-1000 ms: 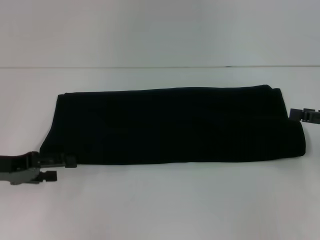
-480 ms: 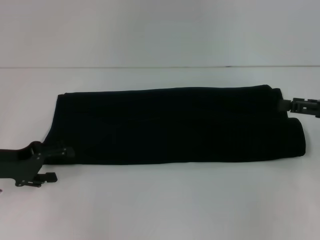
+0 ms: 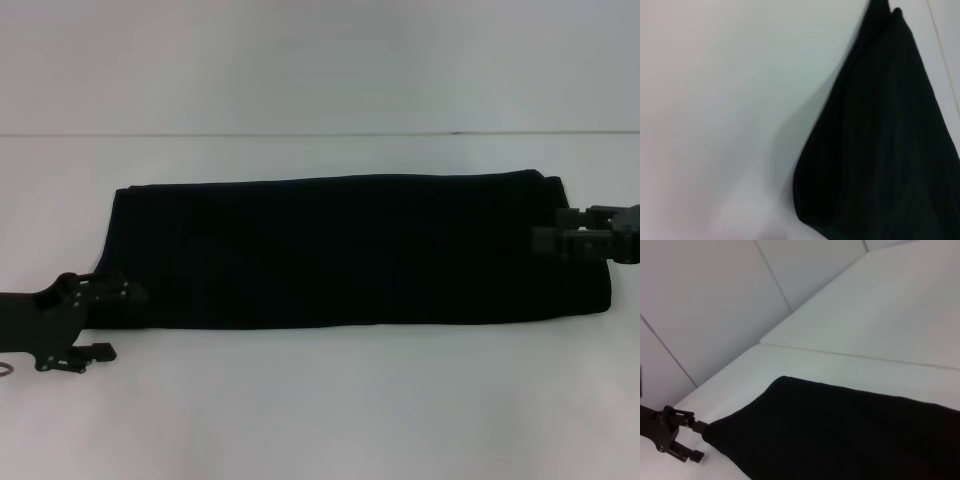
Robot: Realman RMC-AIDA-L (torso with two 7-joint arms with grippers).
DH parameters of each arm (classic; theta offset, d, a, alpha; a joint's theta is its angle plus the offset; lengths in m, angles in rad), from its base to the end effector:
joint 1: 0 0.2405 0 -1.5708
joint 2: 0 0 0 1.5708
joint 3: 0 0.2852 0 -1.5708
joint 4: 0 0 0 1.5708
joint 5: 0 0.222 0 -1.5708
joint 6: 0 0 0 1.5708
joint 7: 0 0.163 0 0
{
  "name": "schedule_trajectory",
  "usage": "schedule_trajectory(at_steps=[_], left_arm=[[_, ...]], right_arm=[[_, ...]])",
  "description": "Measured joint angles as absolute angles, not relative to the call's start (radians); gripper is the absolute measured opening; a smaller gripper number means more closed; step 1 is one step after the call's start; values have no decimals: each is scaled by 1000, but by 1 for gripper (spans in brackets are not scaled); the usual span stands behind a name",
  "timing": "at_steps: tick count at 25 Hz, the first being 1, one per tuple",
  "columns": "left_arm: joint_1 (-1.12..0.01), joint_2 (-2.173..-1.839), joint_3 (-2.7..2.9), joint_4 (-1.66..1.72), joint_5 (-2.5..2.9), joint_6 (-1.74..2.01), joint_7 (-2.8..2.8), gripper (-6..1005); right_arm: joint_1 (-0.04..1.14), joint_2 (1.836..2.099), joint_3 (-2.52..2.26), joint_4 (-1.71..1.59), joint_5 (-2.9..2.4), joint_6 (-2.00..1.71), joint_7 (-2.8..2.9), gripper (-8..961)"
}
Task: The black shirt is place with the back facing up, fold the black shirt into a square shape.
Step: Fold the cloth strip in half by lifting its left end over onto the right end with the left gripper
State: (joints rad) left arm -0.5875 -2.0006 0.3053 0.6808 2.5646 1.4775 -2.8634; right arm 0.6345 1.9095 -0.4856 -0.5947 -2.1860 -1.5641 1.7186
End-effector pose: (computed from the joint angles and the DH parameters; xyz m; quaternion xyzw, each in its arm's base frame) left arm -0.3711 0.3643 0.0228 -0.5025 -0.8378 -0.1800 0.1149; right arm 0.3088 0.4007 0.0475 -0.8953 0.3615 0.2088 0.1556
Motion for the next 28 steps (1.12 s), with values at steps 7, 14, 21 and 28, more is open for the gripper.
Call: schedule_trajectory(at_steps=[7, 14, 21, 28], left_arm=[[-599, -1998, 295, 657, 2559, 1431, -2910, 920], [-603, -1997, 291, 631, 2558, 1382, -2931, 917], [-603, -1997, 292, 618, 2557, 1348, -2936, 913], [-606, -1996, 292, 618, 2556, 1320, -2931, 910]], right_arm=[[635, 1909, -480, -595, -2183, -1547, 1710, 847], [635, 1910, -473, -595, -2183, -1543, 1704, 848], [634, 1910, -466, -595, -2183, -1542, 1704, 847], [631, 1910, -462, -595, -2183, -1539, 1704, 847]])
